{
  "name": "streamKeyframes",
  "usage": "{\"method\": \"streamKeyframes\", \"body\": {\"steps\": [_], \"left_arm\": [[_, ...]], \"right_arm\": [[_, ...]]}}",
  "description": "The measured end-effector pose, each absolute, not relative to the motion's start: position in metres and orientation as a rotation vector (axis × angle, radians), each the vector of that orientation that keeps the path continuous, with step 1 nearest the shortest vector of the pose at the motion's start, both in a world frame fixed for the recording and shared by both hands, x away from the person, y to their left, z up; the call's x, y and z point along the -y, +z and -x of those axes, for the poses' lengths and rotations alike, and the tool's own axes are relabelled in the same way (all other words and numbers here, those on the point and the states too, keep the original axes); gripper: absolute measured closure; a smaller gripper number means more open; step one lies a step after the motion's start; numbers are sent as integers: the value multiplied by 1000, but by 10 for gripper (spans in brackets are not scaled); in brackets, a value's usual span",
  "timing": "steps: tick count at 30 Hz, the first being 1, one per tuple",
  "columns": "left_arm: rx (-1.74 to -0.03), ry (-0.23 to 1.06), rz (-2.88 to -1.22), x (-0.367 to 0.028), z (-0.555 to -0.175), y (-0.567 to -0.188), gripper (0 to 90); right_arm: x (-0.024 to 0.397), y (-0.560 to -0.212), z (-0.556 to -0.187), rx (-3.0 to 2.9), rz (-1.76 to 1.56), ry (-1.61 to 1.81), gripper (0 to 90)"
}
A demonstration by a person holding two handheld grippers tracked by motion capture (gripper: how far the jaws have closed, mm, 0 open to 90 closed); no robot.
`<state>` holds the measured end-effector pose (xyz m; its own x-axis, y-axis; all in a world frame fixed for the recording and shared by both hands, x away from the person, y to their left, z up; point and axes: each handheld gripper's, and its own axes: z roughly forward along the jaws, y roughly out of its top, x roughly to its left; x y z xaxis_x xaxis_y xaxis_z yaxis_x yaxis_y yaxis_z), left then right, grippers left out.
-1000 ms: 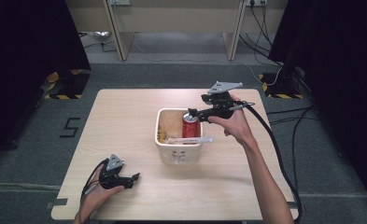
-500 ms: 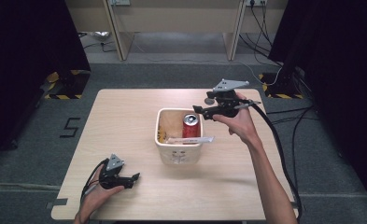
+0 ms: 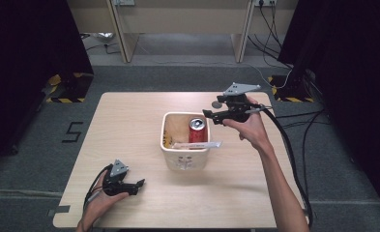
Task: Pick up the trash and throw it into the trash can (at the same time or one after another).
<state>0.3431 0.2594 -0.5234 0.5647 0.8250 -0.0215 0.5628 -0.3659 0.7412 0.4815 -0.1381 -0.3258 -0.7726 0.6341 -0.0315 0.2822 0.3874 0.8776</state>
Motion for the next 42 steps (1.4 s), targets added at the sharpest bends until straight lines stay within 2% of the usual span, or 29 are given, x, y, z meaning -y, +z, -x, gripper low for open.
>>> {"method": "streamKeyframes", "body": {"steps": [18,42], "left_arm": [[-1107,464,-2076,-259,-343,-523,134],[-1108,465,-2074,-259,-343,-524,133]], "right_arm": [[151,-327,-480,-2263,-819,1321,217],[203,-356,-459,-2187,-942,1164,214]]}}
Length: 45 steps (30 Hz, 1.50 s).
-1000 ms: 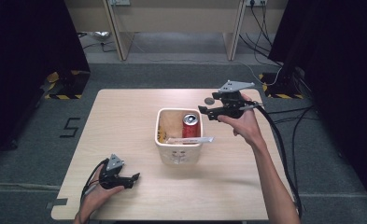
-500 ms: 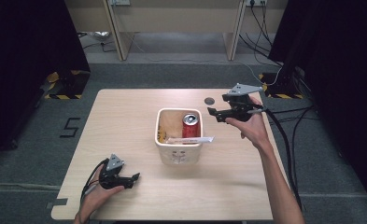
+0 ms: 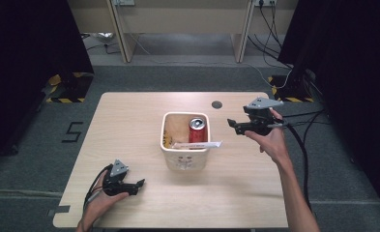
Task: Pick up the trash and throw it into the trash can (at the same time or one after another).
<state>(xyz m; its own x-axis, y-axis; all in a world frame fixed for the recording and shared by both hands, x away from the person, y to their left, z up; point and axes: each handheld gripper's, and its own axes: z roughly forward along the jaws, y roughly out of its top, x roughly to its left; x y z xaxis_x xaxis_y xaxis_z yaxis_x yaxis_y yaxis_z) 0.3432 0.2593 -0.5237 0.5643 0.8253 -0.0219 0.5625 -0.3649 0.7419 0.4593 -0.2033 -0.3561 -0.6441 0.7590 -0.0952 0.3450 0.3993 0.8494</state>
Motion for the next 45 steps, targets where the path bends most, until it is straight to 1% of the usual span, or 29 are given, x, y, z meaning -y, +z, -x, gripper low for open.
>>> {"method": "streamKeyframes", "body": {"steps": [16,32,45], "left_arm": [[-1107,466,-2074,-259,-343,-524,133],[-1107,466,-2074,-259,-343,-524,133],[-1107,466,-2074,-259,-343,-524,133]], "right_arm": [[229,-382,-443,-2158,-998,1110,214],[236,-409,-419,-2139,-999,982,212],[239,-442,-404,-2169,-1027,919,212]]}}
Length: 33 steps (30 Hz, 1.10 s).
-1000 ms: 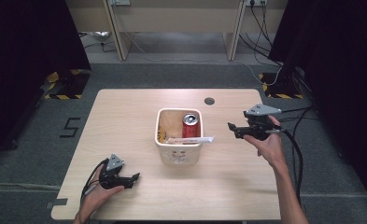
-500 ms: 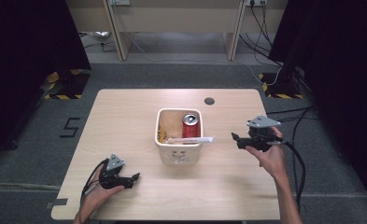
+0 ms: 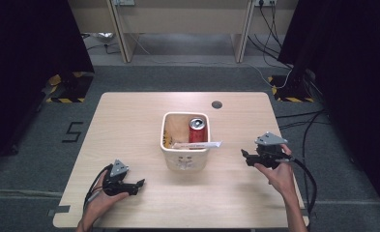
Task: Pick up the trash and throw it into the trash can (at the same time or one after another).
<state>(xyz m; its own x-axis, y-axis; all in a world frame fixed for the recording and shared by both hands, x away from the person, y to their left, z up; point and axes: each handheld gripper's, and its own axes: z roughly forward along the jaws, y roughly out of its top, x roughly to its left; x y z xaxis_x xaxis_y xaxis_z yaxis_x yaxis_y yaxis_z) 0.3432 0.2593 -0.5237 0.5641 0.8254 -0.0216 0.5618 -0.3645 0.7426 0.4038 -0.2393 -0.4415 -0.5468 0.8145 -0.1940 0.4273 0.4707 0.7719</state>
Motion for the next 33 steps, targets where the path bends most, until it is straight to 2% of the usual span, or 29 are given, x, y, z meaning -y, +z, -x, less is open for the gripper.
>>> {"method": "streamKeyframes", "body": {"steps": [21,33], "left_arm": [[-1107,466,-2074,-259,-343,-524,133],[-1107,466,-2073,-259,-343,-524,133]], "right_arm": [[247,-491,-379,-2257,-1107,850,211],[256,-503,-365,-2269,-1161,851,206]]}}
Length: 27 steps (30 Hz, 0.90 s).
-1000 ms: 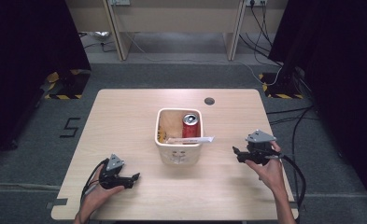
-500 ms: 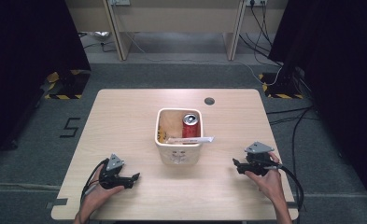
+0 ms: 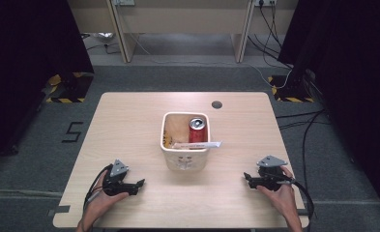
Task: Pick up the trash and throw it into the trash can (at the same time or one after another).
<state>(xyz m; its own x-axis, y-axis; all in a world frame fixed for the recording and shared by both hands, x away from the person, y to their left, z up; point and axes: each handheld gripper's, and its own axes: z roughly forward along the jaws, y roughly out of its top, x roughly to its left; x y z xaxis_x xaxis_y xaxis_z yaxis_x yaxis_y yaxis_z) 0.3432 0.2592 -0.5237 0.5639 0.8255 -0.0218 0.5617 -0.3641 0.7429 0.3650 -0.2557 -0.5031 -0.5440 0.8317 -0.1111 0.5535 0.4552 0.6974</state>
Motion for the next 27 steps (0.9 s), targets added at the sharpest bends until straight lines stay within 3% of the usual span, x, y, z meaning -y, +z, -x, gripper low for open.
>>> {"method": "streamKeyframes", "body": {"steps": [27], "left_arm": [[-1107,466,-2074,-259,-343,-524,133]], "right_arm": [[267,-515,-359,-2255,-1260,948,131]]}}
